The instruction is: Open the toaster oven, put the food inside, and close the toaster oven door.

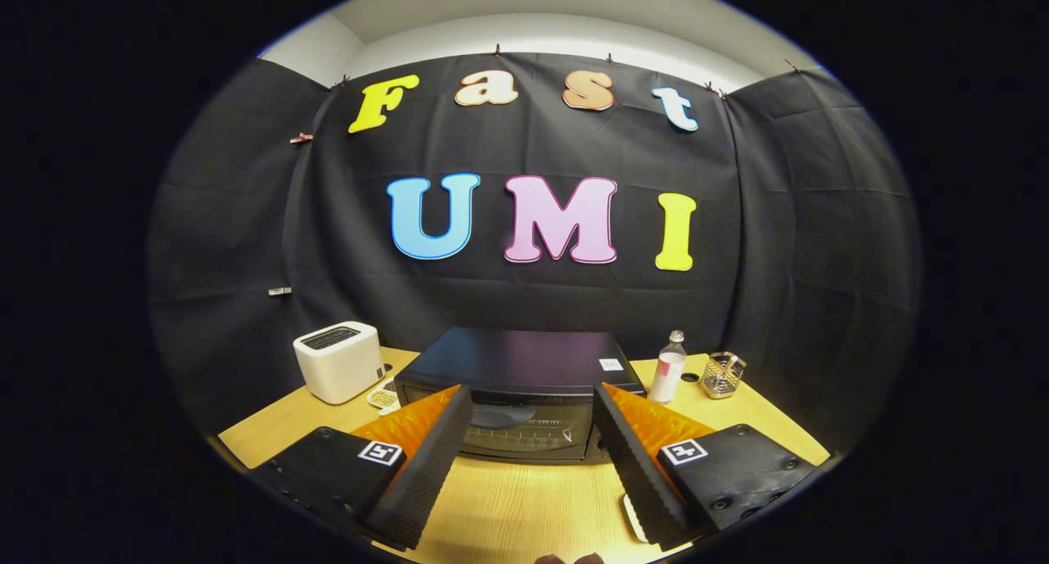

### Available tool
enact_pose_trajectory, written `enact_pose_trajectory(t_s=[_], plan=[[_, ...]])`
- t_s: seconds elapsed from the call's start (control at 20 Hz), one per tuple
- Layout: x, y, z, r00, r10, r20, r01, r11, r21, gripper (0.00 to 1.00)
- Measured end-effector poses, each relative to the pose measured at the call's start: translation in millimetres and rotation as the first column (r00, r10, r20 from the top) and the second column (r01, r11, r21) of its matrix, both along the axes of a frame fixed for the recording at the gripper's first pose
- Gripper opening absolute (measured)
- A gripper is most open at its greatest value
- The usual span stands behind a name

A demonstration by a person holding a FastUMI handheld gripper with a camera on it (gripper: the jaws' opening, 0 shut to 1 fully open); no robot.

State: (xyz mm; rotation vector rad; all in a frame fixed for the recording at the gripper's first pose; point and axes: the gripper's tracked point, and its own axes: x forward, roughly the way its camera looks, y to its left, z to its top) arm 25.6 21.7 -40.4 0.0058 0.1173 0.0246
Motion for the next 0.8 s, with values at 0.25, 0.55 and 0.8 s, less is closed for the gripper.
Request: enact_pose_trajectory(t_s=[0.25, 0.55, 0.8], plan=[[34.7, 8.2, -10.6, 0.999, -0.019, -0.028, 0.019, 1.0, 0.007, 0.98], [87.5, 29.5, -41.9, 0.995, -0.039, -0.097, 0.04, 0.999, 0.01, 0.98], [115.9, 42.9, -74.7, 0.984, -0.049, -0.174, 0.051, 0.999, 0.003, 0.98]])
